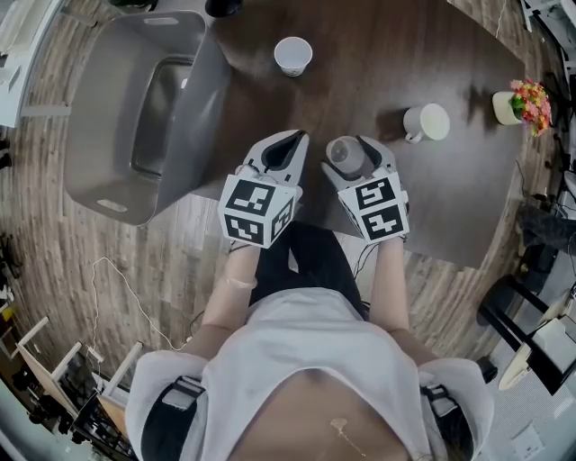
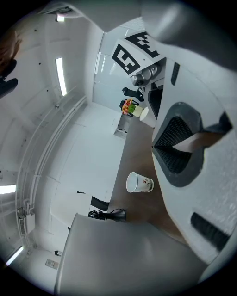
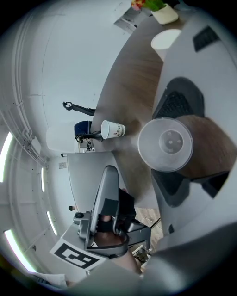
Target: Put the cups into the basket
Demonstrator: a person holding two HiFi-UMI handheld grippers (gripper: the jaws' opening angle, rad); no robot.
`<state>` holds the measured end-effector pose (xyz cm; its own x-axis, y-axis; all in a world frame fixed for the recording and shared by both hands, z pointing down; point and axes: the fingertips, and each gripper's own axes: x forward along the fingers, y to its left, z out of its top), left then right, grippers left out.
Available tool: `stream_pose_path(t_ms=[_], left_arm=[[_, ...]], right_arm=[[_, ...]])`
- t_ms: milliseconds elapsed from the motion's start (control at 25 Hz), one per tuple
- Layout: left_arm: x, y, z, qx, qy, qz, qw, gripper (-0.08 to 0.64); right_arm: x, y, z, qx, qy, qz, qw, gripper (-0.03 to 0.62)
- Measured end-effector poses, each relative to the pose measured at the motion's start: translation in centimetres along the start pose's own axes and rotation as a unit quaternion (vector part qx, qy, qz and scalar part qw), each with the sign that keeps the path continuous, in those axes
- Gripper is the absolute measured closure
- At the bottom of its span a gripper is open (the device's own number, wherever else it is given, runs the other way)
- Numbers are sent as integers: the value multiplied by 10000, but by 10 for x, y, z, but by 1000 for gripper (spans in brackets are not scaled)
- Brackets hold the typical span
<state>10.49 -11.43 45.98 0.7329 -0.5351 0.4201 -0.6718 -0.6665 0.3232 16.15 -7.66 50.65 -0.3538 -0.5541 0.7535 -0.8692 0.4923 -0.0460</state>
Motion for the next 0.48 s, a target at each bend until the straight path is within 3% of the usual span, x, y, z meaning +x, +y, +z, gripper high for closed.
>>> stream_pose_path(t_ms=[480], left_arm=[[-11, -6, 19, 310, -188, 214, 9991, 551]], right_arm=[[-20, 2, 25, -358, -210, 208, 9989, 253]])
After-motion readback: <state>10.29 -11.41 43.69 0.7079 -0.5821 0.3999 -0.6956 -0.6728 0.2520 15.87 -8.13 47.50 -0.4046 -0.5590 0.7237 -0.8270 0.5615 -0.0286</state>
